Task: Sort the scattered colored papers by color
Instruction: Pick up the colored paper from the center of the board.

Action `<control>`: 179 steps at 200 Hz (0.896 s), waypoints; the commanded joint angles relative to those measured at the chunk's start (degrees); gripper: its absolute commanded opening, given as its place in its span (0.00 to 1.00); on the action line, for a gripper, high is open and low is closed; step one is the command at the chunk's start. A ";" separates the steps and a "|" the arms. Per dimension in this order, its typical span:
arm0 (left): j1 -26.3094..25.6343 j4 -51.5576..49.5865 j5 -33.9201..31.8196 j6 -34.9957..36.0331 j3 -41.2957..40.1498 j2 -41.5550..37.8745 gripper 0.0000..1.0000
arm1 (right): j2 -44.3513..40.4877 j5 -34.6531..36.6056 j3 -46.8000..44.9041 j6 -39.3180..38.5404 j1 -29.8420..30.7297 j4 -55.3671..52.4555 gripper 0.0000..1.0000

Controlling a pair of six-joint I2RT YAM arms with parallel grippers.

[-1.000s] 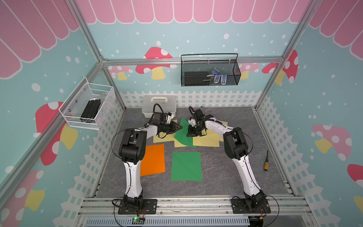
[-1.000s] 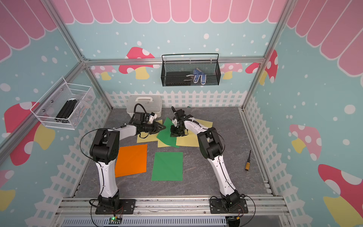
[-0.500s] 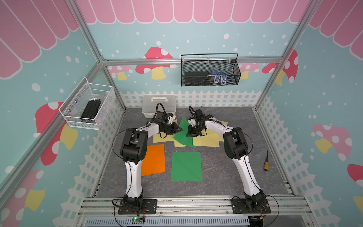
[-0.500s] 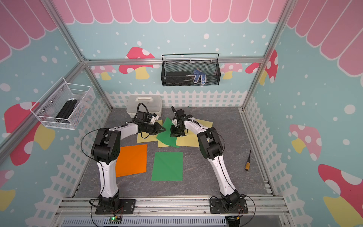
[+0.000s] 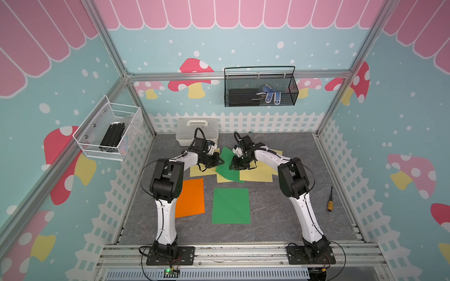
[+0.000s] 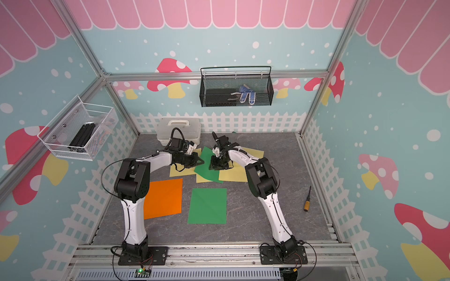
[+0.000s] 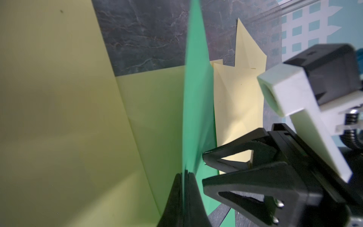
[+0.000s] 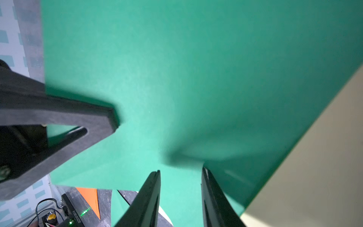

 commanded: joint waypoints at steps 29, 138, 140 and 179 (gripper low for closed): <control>-0.92 -5.39 -5.80 3.02 2.95 -7.14 0.00 | -14.35 0.62 -6.02 1.49 -0.07 3.03 0.42; -2.11 -8.08 -5.77 1.81 1.15 -19.64 0.00 | -34.31 -11.96 -38.61 17.66 -6.33 34.37 0.47; -2.18 -8.07 -5.75 1.68 1.08 -19.86 0.00 | -34.56 -12.49 -39.51 18.56 -6.63 35.88 0.47; -2.18 -5.66 -2.23 -1.46 -0.23 -24.01 0.00 | -33.97 -20.07 -56.76 41.76 -10.22 78.21 0.51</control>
